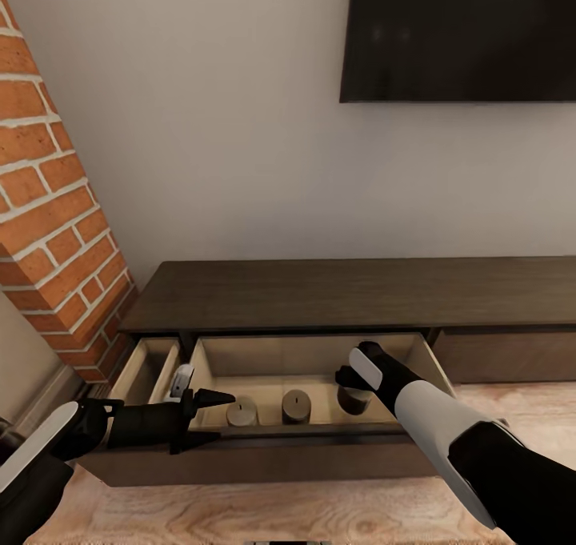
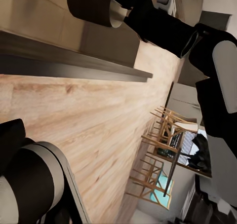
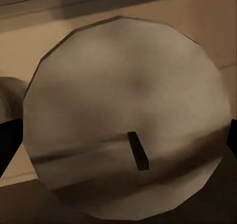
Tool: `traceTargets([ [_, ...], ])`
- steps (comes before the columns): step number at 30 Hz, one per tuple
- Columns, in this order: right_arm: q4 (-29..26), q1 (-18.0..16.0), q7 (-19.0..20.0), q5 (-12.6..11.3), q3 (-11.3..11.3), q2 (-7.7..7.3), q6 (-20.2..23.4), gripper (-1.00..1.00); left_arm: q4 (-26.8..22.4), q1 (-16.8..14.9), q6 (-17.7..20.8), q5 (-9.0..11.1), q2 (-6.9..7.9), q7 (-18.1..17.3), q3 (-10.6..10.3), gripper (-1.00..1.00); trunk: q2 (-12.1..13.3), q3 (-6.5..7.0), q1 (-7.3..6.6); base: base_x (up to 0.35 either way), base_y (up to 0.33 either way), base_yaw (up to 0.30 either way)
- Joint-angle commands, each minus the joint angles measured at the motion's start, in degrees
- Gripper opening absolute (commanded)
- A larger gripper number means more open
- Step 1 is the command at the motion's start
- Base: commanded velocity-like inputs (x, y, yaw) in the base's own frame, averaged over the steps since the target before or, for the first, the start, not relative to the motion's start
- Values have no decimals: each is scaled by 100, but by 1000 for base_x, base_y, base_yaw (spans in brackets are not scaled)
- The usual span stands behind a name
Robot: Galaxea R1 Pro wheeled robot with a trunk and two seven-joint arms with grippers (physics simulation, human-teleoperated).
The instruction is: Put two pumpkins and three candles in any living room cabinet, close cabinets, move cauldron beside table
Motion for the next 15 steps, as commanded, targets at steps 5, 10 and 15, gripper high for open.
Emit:
traceTargets([
  [5,-9,-6,-46,-59,47,-3,-37,-100,-3,-4,-6,63,4,56,-5,100,-4,-28,1,0,0,0],
  [10,-9,-6,-46,-59,43,-3,-51,-100,-3,-2,-6,64,4,56,-5,100,-4,-28,1,17,2,0],
  [15,-9,-6,-46,-59,44,-3,-52,-100,-3,-4,-6,63,4,56,-5,100,-4,-28,1,116,53,0],
])
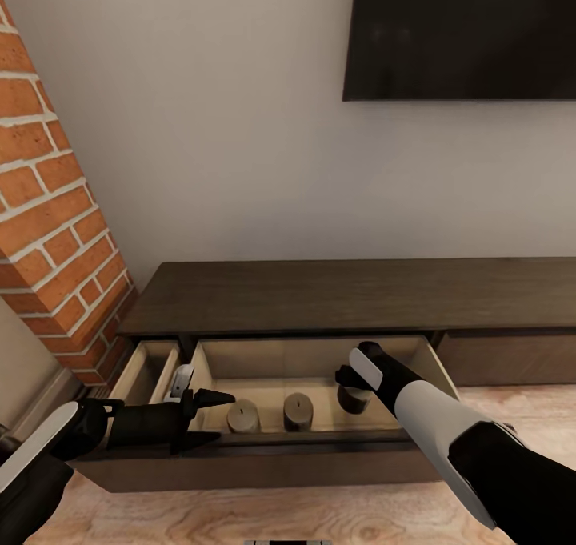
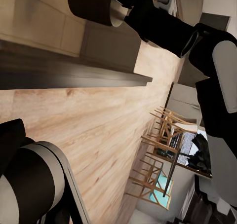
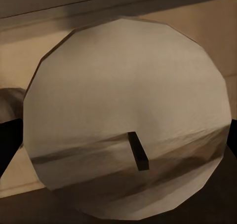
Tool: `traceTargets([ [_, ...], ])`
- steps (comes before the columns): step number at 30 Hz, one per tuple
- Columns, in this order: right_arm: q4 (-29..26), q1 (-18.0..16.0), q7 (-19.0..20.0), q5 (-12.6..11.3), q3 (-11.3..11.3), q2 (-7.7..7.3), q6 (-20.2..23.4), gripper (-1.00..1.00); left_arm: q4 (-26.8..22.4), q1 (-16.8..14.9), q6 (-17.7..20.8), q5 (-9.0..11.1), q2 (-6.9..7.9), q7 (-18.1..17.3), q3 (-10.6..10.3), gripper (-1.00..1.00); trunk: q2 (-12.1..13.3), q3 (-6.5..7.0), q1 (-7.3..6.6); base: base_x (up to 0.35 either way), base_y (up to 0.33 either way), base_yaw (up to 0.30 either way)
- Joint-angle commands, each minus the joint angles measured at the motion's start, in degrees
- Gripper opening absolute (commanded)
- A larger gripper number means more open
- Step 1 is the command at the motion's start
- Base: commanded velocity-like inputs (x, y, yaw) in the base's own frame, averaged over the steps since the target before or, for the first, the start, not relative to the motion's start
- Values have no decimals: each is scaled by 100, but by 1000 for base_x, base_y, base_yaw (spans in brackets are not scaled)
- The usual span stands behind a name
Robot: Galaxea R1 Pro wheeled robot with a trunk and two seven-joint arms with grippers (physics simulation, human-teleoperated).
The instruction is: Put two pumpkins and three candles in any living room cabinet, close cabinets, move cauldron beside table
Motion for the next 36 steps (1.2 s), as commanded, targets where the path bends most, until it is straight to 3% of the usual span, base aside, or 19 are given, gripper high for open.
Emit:
traceTargets([
  [1,-8,-3,-46,-65,48,-4,11,-100,-3,-4,-5,59,4,55,-5,100,-2,-5,-1,34,17,0],
  [18,-8,-4,-46,-65,43,-4,2,-100,-2,-4,-5,55,4,55,3,100,-2,-5,-1,25,12,0],
  [29,-8,-4,-46,-65,48,-4,2,-100,-3,-5,-5,53,4,55,4,100,-17,-249,28,0,0,0],
  [36,-8,-4,-41,-60,50,-4,-141,-100,-3,-4,-5,57,4,55,-4,100,-21,-315,36,0,0,0],
])
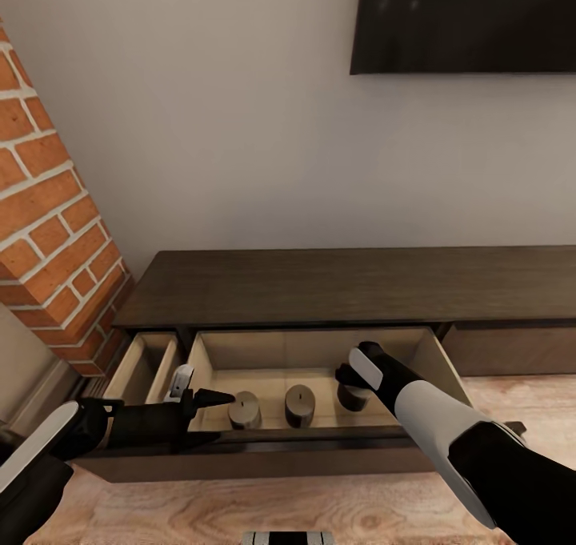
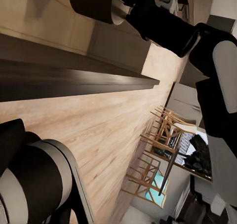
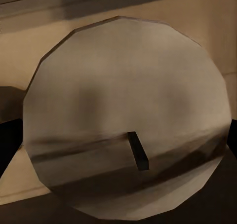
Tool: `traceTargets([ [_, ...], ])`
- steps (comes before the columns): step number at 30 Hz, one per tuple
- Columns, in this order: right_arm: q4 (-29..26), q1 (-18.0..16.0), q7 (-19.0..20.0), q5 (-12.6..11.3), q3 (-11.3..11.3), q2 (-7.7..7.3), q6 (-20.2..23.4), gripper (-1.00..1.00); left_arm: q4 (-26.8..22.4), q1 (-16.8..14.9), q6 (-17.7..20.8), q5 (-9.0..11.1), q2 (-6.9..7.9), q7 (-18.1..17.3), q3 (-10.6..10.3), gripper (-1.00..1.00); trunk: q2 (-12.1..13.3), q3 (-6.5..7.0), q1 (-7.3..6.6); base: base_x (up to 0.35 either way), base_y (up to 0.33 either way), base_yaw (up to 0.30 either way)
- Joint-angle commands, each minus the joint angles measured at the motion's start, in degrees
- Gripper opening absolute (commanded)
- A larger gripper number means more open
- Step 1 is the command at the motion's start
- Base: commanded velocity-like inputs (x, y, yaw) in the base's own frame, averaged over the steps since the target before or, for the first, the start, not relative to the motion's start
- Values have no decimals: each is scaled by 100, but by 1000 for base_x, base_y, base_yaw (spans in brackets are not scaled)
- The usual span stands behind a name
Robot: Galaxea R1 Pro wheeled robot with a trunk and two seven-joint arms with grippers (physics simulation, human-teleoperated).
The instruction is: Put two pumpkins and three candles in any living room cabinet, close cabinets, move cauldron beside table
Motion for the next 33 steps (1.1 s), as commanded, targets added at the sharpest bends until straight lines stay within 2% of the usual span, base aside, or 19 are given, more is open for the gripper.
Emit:
traceTargets([
  [1,-9,-4,-44,-62,48,-3,-10,-100,-3,-4,-6,62,4,56,-5,100,-4,-28,1,0,0,0],
  [4,-9,-5,31,-61,48,-3,-41,-100,-3,-4,-6,61,4,56,-5,100,-8,-94,9,0,0,0],
  [13,-9,-4,130,-44,48,-3,-225,-100,-11,-4,-6,68,4,56,-6,100,-8,-94,9,0,0,0],
  [19,-9,-5,133,-29,48,-3,-259,-100,-12,-4,-6,68,4,56,-6,100,-16,-227,24,0,0,0],
  [24,-9,-5,133,94,48,-3,-284,-100,-12,-4,-6,68,4,56,-13,100,-23,-338,37,0,0,0],
  [33,-9,-1,133,124,48,-3,-441,-100,-12,-4,-6,68,4,56,-13,100,-29,-449,50,0,0,0],
])
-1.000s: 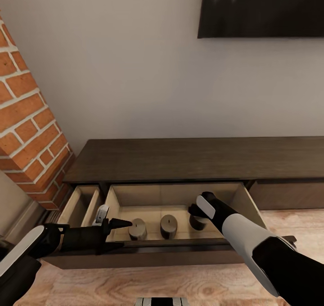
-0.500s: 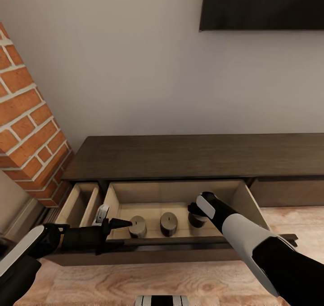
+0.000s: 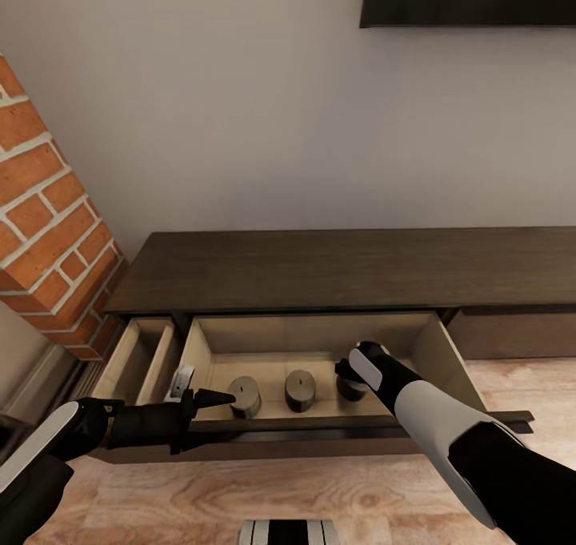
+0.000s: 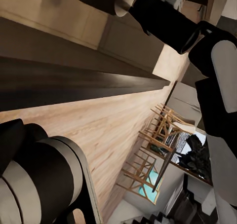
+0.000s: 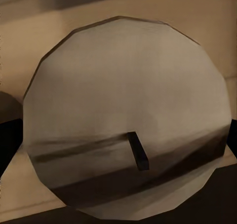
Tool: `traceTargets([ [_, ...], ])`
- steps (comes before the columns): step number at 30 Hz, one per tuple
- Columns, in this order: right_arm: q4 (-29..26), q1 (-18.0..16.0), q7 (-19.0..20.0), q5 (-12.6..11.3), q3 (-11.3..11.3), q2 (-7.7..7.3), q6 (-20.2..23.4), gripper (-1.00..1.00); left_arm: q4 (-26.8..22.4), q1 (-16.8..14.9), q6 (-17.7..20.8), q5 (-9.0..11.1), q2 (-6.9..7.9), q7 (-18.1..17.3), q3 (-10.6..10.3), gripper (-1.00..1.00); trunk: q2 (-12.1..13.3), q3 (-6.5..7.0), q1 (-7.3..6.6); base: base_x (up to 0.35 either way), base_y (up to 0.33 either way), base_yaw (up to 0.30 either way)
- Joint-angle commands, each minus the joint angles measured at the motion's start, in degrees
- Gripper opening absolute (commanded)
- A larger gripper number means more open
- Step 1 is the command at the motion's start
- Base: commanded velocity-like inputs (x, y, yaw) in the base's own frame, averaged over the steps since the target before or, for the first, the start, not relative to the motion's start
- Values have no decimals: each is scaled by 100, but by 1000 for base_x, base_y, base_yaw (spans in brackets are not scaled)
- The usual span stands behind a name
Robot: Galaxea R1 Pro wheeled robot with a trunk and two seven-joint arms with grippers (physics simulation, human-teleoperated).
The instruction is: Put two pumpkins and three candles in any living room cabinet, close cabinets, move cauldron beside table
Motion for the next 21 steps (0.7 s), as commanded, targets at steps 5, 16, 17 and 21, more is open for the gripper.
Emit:
traceTargets([
  [5,-9,-7,-43,-61,48,-4,8,-100,-3,-4,-5,61,4,55,-6,100,-6,-71,7,0,0,0],
  [16,-9,-7,-43,-61,48,0,8,-100,-3,-4,-5,61,4,55,3,100,-6,-71,7,0,0,0],
  [17,-9,-7,-43,-58,48,0,8,-100,-3,-4,-5,61,4,55,3,100,-6,-71,7,0,0,0],
  [21,-9,-5,-43,-60,48,-2,8,100,-3,-4,-5,61,11,55,3,100,-6,-71,7,0,0,0],
])
